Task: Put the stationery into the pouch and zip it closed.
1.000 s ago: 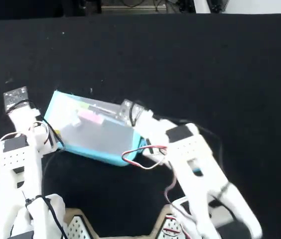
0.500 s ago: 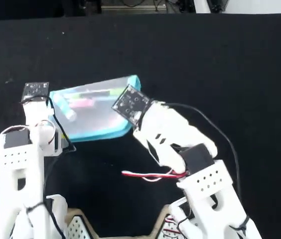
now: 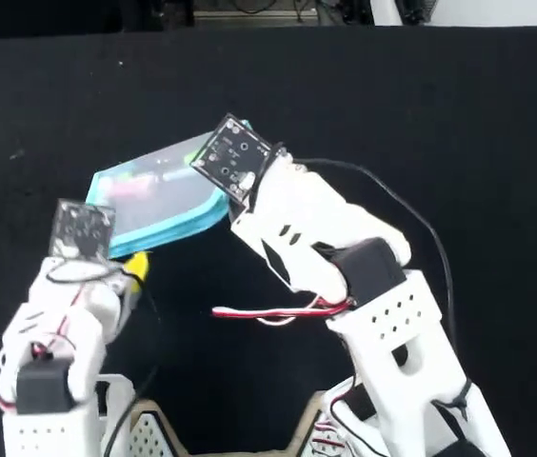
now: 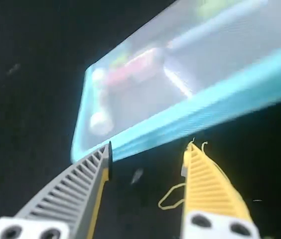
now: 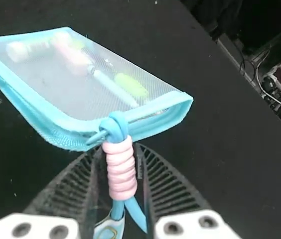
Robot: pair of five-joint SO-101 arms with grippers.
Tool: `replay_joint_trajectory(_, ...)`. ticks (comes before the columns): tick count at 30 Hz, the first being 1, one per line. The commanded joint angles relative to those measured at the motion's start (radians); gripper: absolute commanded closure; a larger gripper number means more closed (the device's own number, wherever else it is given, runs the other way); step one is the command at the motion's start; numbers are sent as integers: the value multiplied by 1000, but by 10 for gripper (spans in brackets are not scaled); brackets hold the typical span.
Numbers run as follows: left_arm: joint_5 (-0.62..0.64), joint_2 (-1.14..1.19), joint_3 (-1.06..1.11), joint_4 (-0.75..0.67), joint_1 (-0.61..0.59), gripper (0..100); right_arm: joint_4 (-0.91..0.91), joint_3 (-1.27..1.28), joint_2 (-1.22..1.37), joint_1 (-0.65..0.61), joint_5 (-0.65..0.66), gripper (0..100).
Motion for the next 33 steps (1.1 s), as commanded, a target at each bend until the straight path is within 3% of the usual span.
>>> replay_joint_trajectory(1,0,-135,16,5,99,760,14,-99,4,-12,-12,988)
replay_joint_trajectory(11,2,-183,90,-160,113,719,193,-206,1,-135,-12,988)
replay_joint_trajectory(21,2,-137,171,-287,186,725,213,-229,4,-172,-12,988)
replay_joint_trajectory(26,-6,-135,222,-325,196,773,215,-228,1,-164,-12,988)
replay_joint_trajectory(31,2,-135,202,-333,186,963,212,-223,1,-138,-9,988)
replay_joint_trajectory(33,3,-137,183,-328,186,959,206,-226,1,-107,-8,988)
